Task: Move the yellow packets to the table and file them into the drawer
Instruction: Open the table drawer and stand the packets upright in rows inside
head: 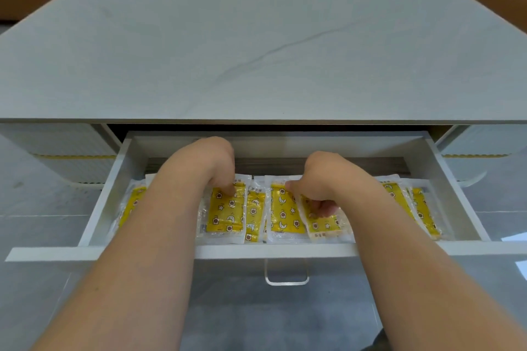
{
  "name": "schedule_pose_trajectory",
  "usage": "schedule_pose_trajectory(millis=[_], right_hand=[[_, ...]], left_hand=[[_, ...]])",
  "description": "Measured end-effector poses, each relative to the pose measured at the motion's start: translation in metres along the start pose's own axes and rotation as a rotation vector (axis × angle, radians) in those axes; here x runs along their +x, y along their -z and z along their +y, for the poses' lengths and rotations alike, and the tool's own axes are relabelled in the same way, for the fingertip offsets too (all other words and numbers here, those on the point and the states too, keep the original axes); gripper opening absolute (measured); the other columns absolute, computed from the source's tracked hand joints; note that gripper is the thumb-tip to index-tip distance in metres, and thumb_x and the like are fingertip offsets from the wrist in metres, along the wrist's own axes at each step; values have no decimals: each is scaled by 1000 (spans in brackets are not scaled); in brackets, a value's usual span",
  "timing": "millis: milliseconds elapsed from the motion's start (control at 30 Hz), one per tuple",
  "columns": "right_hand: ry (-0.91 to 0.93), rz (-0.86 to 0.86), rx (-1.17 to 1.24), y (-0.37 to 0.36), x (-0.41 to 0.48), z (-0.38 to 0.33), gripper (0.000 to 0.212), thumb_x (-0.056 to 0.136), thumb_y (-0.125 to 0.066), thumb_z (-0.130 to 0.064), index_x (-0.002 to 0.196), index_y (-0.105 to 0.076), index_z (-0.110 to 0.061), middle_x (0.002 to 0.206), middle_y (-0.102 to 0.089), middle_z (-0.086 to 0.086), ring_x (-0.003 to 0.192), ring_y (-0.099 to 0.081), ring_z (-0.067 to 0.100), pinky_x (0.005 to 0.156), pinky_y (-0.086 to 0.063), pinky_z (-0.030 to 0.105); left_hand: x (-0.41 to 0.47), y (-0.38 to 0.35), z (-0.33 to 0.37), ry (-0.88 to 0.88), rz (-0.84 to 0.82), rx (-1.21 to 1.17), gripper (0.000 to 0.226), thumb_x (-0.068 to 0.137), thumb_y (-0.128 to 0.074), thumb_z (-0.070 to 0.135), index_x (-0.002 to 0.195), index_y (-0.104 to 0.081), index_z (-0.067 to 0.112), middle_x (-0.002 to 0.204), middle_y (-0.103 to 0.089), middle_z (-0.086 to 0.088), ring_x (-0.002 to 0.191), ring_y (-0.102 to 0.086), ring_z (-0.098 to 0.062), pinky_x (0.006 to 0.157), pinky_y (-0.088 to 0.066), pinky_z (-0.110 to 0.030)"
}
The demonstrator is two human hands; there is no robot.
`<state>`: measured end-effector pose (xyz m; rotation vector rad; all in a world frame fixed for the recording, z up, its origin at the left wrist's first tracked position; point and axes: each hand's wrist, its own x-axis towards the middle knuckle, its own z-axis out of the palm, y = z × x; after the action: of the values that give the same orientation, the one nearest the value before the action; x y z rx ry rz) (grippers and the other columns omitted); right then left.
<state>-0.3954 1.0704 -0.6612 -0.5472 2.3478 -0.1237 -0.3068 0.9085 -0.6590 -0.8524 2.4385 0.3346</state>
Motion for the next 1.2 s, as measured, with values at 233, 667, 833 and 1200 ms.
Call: schedule_pose_trajectory(millis=[233,667,833,1200], right_hand=[[-6,-65,-35,1,7,5,24,99,-65,-22,92,-67,0,91,-76,16,82,-77,28,82,-63,45],[347,-220,-96,36,-27,18,47,80,-73,-60,107,-70,-22,94,-76,-4,85,-74,11,75,-61,29],[377,-373,-217,41,-45,25,59,56,-82,-65,103,-73,-29,93,-76,-11,86,-72,8,75,-56,27],[351,-308,-473,30,-58,14,55,61,-93,-48,105,-68,-26,99,-68,-6,88,-64,14,81,-55,33]], left_hand=[[0,-5,0,30,-5,-9,47,78,-85,30,120,-67,17,112,-67,-3,100,-64,-25,91,-57,-41],[-66,27,34,-360,-202,77,88,58,-85,65,136,-50,44,139,-52,20,125,-53,-12,107,-45,-42],[-75,16,38,-396,-350,195,98,49,-87,66,138,-48,50,142,-46,26,127,-52,-10,108,-44,-38],[-72,10,56,-389,-303,300,92,50,-96,52,132,-54,42,134,-54,19,107,-60,-14,95,-53,-37]])
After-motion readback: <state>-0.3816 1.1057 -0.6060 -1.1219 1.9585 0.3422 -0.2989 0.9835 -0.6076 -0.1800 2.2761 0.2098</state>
